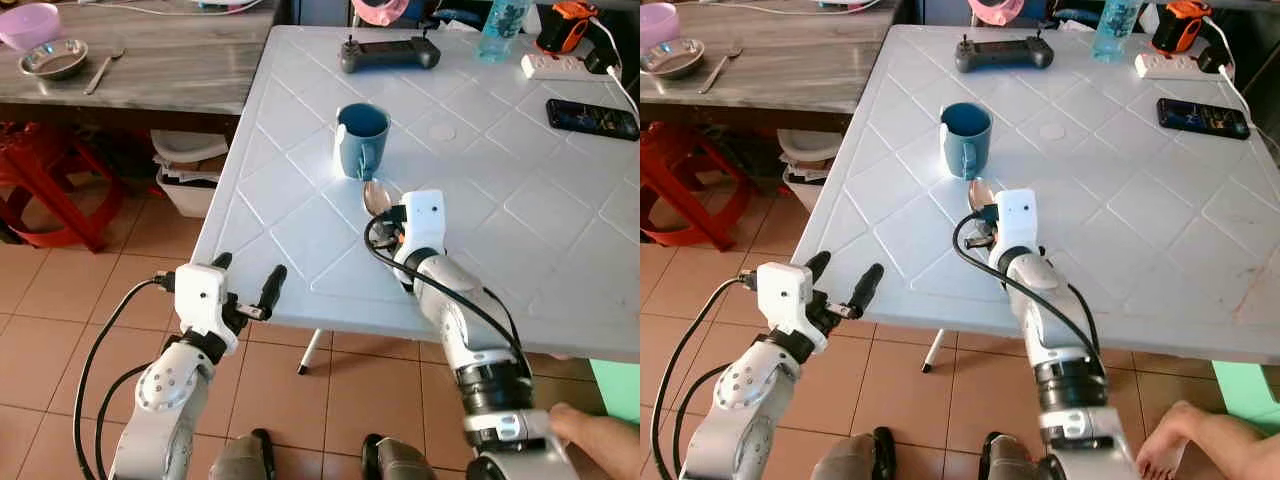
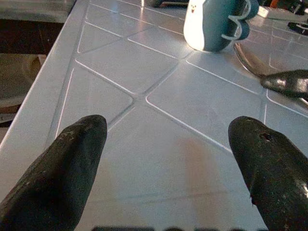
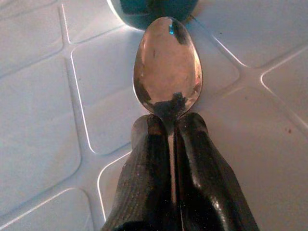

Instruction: Setting the table

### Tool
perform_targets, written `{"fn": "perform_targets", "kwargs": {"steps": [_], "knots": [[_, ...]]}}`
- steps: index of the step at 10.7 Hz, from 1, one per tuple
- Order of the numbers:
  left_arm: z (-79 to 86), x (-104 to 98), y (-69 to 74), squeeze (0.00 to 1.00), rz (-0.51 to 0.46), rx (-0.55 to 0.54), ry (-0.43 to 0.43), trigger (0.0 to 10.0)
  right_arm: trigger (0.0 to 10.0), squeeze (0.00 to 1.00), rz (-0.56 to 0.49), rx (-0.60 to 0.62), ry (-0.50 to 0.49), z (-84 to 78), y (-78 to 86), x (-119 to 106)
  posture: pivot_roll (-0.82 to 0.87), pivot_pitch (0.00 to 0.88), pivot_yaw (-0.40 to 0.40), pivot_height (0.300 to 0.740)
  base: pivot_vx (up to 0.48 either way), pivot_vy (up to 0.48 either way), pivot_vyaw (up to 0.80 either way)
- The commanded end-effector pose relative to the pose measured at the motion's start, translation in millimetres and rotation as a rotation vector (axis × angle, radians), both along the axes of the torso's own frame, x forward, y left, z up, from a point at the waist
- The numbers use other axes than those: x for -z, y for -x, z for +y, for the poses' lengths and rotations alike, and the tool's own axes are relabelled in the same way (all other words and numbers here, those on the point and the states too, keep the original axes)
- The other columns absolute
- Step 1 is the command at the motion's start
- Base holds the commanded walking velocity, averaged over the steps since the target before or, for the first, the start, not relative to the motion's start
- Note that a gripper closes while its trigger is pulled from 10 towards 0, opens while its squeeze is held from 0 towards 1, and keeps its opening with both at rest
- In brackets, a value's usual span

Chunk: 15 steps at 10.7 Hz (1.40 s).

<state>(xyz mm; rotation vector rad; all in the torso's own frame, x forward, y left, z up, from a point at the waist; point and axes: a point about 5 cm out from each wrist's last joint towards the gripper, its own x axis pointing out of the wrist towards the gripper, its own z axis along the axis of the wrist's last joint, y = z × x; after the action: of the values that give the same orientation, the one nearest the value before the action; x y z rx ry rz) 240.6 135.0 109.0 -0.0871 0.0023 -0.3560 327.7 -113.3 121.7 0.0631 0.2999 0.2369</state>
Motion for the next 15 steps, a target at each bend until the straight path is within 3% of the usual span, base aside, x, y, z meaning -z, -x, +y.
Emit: {"fn": "perform_targets", "kwargs": {"steps": [1,4,6,8,12,14,15], "knots": [[4.4,2.5,0.3,0.00,0.015,-0.024,-0.010,10.0,0.0,0.00,0.309,0.030,-0.004,-4.5,28.9,61.4,0.02,0.184,0.053,0.740,0.000,0.000,0.00],[13.2,2.5,-5.8,0.00,-0.001,-0.102,-0.042,10.0,0.0,0.00,0.309,0.042,-0.078,2.1,34.7,56.9,0.02,0.174,0.050,0.740,0.000,0.100,0.00],[21.1,1.1,-11.3,0.00,-0.010,-0.151,-0.045,10.0,0.0,0.00,0.208,0.009,-0.138,18.8,24.2,25.5,0.02,0.153,0.048,0.740,0.000,0.480,0.00],[23.1,1.7,-12.9,0.00,-0.012,-0.173,-0.038,10.0,0.0,0.00,0.157,0.000,-0.186,24.5,18.8,10.5,0.02,0.146,0.043,0.740,0.000,0.480,0.00],[27.3,2.9,-19.5,0.00,-0.025,-0.225,-0.060,10.0,0.0,0.00,0.030,0.009,-0.147,16.9,9.0,-5.2,0.01,0.128,0.042,0.740,0.000,0.480,0.00],[26.3,0.3,-24.4,0.00,-0.043,-0.238,-0.055,10.0,0.0,0.00,-0.086,-0.054,-0.068,20.2,7.0,-17.1,0.00,0.123,0.043,0.740,0.000,0.480,0.00],[25.6,-2.3,-26.4,0.00,-0.066,-0.244,-0.058,10.0,0.0,0.00,-0.103,-0.022,-0.086,17.2,4.4,-20.4,0.00,0.118,0.041,0.740,0.000,0.472,0.00]]}}
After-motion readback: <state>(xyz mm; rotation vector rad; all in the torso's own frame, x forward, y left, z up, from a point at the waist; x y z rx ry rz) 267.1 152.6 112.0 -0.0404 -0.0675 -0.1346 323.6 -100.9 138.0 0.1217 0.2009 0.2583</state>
